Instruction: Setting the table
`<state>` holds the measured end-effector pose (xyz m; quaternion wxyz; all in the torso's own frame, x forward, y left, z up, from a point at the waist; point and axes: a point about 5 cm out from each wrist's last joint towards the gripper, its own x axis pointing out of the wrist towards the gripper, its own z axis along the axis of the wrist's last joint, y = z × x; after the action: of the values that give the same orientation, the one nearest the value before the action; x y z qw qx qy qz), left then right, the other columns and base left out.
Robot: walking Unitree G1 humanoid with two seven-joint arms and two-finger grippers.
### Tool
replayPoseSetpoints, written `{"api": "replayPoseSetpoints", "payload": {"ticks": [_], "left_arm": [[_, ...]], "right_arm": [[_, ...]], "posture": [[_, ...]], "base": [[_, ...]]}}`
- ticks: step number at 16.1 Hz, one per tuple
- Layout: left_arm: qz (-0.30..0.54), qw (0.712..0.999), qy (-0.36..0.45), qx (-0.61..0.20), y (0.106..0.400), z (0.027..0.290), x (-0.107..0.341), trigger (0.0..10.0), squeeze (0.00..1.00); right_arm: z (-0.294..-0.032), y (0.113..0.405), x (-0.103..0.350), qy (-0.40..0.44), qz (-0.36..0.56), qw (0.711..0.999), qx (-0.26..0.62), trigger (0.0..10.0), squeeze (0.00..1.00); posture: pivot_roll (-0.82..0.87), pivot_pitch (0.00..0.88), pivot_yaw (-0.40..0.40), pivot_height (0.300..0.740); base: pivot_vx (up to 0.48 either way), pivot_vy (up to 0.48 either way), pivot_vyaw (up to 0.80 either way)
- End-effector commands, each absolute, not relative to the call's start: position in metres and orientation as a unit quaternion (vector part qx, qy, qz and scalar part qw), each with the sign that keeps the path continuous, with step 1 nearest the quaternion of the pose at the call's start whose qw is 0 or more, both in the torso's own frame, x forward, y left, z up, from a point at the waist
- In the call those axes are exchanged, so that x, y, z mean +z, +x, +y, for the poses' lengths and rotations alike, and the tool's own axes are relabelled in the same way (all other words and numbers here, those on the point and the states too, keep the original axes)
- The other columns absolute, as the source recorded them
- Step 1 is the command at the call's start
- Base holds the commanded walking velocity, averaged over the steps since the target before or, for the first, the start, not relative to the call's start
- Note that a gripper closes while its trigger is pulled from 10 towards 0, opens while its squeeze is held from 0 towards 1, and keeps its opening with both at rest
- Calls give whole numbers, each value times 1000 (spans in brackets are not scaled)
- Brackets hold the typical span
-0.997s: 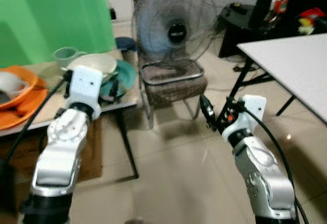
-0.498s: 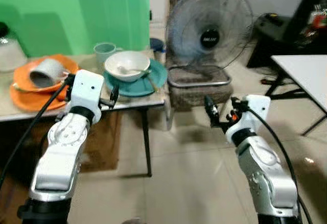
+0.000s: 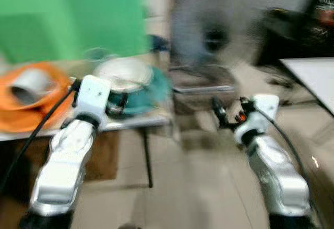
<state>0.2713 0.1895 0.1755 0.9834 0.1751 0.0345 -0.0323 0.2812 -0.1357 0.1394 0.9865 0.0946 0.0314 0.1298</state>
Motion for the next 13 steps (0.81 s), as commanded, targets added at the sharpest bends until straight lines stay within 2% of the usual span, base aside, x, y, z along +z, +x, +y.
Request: {"api": "replayPoseSetpoints", "payload": {"ticks": [1,5,8,10,13], "left_arm": [[22,984,172,-45,270,182,181,10000,0],[20,982,179,-54,266,179,182,10000,0],[16,981,183,-60,267,177,184,10000,0],[12,981,182,-68,268,175,185,10000,0],[10,974,189,-126,270,161,184,10000,0]], "right_arm": [[-141,281,139,91,32,987,132,10000,0],[-137,285,143,84,24,982,167,10000,0],[-144,292,152,71,10,981,182,10000,0],[-151,299,159,67,8,983,169,10000,0],[-169,313,184,38,35,982,183,10000,0]], "posture": [[127,0,-38,740],[139,0,-41,740],[144,0,-41,740],[138,0,-42,740],[118,0,-52,740]], "base": [[371,0,800],[352,0,800],[328,0,800],[0,0,0],[0,0,0]]}}
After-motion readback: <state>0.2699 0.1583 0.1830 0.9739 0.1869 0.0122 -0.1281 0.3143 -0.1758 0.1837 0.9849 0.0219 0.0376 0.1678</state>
